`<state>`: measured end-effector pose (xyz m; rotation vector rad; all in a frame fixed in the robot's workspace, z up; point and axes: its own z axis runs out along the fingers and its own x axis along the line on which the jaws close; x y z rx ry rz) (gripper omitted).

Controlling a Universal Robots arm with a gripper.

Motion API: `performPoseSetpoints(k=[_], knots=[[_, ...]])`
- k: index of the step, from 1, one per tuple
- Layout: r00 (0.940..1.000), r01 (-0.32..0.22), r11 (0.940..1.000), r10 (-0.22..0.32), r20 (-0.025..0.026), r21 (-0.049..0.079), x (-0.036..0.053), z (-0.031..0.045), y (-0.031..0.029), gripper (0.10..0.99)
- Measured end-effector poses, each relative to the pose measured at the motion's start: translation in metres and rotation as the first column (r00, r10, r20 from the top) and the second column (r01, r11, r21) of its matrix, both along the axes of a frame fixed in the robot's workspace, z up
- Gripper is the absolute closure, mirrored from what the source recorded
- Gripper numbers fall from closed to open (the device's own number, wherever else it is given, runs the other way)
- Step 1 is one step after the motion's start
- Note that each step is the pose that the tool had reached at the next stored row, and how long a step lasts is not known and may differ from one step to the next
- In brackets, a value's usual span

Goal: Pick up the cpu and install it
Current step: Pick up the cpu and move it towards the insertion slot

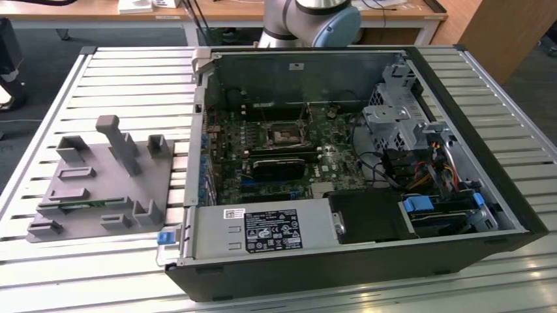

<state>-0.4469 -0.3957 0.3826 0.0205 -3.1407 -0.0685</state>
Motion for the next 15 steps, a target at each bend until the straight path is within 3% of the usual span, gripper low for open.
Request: performPoseSetpoints(k=[8, 15], knots=[[1.0, 0.0, 1.0, 0.0, 0.0009, 0.0, 0.0, 0.0228, 0.0021, 0.557], [1.0, 0.0, 1.0, 0.0, 0.0008, 0.0, 0.0041, 0.0244, 0.0022, 0.557]])
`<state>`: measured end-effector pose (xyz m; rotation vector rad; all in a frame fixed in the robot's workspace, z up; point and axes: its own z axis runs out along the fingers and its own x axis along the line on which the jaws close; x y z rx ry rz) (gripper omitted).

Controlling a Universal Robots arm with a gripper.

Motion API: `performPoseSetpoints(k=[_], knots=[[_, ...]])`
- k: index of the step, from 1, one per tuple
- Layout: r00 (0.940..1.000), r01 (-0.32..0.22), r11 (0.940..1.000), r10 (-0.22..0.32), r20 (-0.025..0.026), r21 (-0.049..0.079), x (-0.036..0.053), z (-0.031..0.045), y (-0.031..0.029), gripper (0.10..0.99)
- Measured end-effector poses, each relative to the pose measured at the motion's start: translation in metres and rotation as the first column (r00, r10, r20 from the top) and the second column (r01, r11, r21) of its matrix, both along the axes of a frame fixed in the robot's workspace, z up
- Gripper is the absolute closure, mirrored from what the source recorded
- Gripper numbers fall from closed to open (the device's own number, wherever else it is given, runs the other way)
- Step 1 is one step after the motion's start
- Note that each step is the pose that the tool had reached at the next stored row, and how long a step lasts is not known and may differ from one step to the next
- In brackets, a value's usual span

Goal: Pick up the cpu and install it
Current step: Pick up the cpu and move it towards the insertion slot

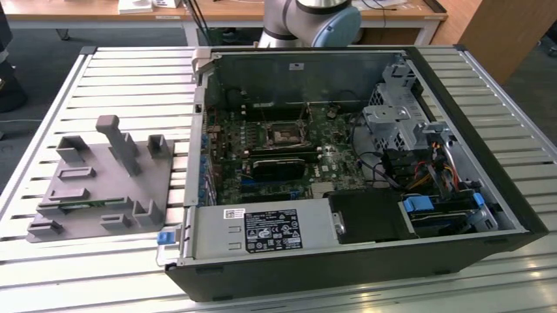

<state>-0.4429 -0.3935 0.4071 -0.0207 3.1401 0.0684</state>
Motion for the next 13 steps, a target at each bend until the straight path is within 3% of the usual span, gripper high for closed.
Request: performPoseSetpoints(k=[13], knots=[[1.0, 0.0, 1.0, 0.0, 0.0001, 0.0, 0.0208, -0.0001, 0.0, 0.557]])
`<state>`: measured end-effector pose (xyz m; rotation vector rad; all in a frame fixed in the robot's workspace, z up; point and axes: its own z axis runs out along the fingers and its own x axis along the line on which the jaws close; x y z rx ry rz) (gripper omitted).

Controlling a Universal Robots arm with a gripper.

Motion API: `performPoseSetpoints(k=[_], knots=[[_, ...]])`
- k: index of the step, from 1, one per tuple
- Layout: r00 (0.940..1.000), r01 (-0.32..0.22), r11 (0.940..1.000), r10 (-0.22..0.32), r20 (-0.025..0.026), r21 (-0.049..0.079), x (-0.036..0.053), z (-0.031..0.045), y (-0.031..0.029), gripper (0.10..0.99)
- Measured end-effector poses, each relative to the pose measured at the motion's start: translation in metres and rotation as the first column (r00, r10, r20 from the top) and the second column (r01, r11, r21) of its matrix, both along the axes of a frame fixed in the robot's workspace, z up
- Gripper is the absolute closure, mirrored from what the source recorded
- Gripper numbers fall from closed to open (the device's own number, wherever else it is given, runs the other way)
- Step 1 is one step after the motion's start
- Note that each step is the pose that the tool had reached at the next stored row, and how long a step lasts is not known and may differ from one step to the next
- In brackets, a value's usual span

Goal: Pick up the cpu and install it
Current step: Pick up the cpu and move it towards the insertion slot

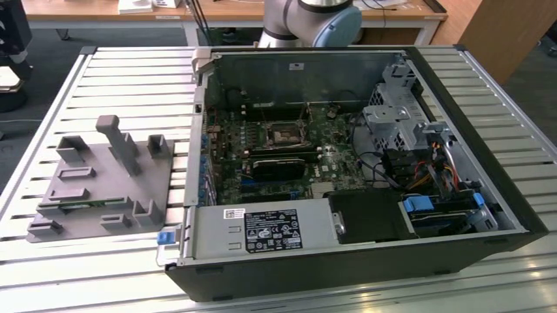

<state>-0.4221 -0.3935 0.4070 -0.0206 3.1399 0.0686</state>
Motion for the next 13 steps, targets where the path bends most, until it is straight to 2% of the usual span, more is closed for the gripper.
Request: performPoseSetpoints(k=[13], knots=[[1.0, 0.0, 1.0, 0.0, 0.0, 0.0, 0.0151, -0.0002, 0.0, 0.557]])
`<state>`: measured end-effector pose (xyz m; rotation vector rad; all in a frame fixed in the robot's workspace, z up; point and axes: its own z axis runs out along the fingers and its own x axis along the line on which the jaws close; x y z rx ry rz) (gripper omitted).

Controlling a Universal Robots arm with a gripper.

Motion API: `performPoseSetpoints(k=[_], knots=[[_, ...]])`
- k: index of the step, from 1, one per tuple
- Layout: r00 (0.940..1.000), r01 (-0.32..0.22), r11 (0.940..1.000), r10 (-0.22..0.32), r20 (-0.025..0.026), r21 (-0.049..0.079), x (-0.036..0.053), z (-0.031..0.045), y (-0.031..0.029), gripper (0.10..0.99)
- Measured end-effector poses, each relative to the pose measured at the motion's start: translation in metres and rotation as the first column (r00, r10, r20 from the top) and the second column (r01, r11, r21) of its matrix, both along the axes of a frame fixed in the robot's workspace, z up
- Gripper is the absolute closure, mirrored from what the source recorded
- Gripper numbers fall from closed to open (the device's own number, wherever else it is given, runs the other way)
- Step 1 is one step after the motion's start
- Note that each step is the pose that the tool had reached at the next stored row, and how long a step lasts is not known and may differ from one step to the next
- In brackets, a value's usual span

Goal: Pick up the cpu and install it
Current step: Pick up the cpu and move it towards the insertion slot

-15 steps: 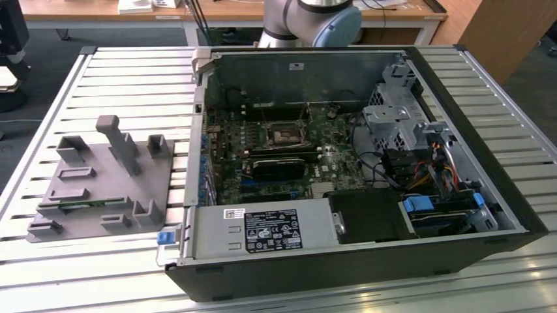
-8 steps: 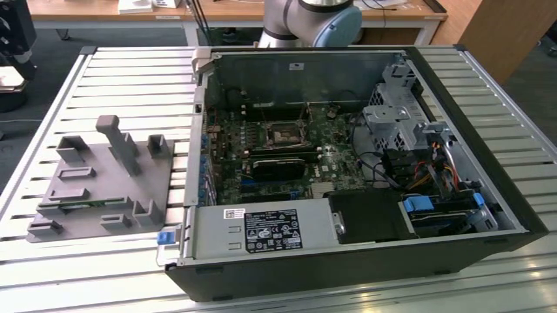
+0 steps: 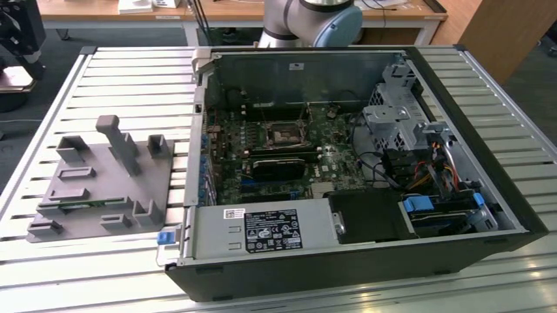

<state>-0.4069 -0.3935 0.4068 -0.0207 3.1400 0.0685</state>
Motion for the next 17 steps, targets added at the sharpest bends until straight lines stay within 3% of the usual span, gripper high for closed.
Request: performPoseSetpoints(k=[4, 8, 10, 17], knots=[[1.0, 0.0, 1.0, 0.0, -0.0001, 0.0, 0.004, 0.0001, 0.0, 0.557], [1.0, 0.0, 1.0, 0.0, 0.0003, 0.001, 0.0044, 0.0115, 0.0001, 0.557], [1.0, 0.0, 1.0, 0.0, 0.001, 0.001, 0.0056, 0.0131, 0.0001, 0.557], [1.0, 0.0, 1.0, 0.0, 0.0012, 0.002, 0.0285, 0.013, 0.0002, 0.557]])
